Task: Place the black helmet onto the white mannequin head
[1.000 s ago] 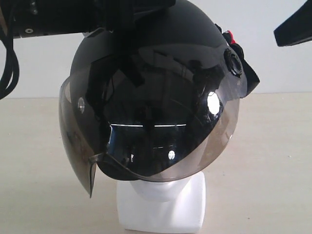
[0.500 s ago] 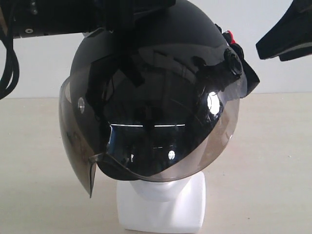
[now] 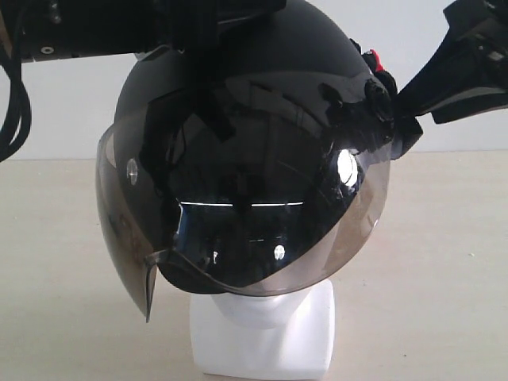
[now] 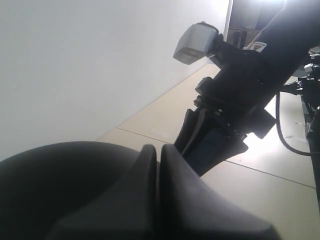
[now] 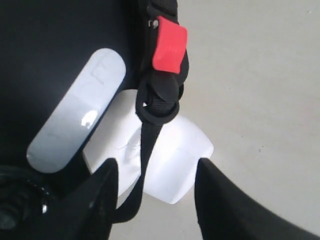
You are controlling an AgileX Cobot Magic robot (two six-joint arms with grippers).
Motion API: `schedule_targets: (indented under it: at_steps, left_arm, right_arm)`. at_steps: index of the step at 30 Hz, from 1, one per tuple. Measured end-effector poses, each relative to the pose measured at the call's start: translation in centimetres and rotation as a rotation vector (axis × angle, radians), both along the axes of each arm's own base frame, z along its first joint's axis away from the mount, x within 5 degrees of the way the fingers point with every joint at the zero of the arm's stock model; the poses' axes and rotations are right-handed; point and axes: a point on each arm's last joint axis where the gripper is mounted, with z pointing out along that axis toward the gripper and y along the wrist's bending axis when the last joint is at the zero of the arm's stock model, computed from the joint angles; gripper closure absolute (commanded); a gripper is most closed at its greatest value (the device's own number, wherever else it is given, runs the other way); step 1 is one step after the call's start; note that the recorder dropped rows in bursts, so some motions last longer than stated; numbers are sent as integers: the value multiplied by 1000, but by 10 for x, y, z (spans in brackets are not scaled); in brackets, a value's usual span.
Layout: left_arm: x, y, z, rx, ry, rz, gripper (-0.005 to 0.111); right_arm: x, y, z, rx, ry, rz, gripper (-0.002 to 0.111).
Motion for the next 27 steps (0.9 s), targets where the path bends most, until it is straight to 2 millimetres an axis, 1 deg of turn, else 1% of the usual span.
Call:
schedule_targets:
  at_steps: [7, 10, 11, 13, 16, 18, 25, 27]
  left_arm:
    - [0, 0, 0, 0, 0, 0, 102]
    - [0, 0, 0, 0, 0, 0, 102]
    - [0, 0, 0, 0, 0, 0, 102]
    - [0, 0, 0, 0, 0, 0, 102]
    - [0, 0, 0, 0, 0, 0, 102]
    - [0, 0, 0, 0, 0, 0, 102]
    - [0, 0, 0, 0, 0, -2, 102]
    - [-3, -2, 0, -4, -3, -34, 102]
  right_arm:
    - [3, 1, -5, -1, 32, 13, 62]
    - [6, 8, -10, -6, 52, 40, 63]
    - [5, 12, -11, -9, 53, 52, 65]
    - [8, 16, -13, -20, 44, 59, 77]
    - [9, 18, -13, -26, 31, 45, 107]
    - [9, 16, -14, -48, 35, 33, 108]
    - [8, 13, -17, -111, 85, -12, 108]
    - [8, 10, -20, -136, 98, -38, 108]
